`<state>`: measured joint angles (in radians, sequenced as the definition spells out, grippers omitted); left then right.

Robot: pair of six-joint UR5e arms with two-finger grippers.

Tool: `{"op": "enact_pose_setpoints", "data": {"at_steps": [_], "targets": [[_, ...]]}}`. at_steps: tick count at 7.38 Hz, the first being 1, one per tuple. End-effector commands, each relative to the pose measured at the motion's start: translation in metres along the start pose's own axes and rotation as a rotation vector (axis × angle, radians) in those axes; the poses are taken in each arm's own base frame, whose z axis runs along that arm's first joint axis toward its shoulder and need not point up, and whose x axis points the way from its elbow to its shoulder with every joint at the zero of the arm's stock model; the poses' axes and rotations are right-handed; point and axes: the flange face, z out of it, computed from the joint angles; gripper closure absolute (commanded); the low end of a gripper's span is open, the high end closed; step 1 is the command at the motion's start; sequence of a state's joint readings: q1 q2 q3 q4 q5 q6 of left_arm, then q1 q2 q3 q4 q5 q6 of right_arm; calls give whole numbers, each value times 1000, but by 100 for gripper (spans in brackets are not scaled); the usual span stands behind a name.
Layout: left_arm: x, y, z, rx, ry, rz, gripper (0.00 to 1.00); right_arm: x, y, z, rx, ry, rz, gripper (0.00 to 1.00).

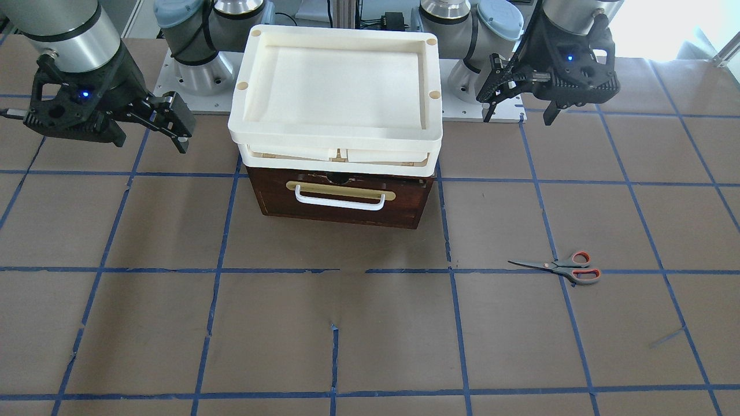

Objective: Place scissors in drawer with both arms

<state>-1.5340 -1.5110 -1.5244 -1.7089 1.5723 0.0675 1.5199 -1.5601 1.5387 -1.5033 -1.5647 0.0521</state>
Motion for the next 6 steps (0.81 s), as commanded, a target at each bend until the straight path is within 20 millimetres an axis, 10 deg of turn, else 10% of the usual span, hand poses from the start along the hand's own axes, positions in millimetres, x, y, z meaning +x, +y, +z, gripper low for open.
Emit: {"op": "enact_pose_setpoints", "data": {"at_steps": [1, 6], "targets": [[0, 0, 0, 0, 0, 0, 0, -1, 0, 0, 3, -3, 0, 0], [-2, 8, 2, -20, 2, 9, 0, -1, 2, 1, -12, 2, -2, 0]]}}
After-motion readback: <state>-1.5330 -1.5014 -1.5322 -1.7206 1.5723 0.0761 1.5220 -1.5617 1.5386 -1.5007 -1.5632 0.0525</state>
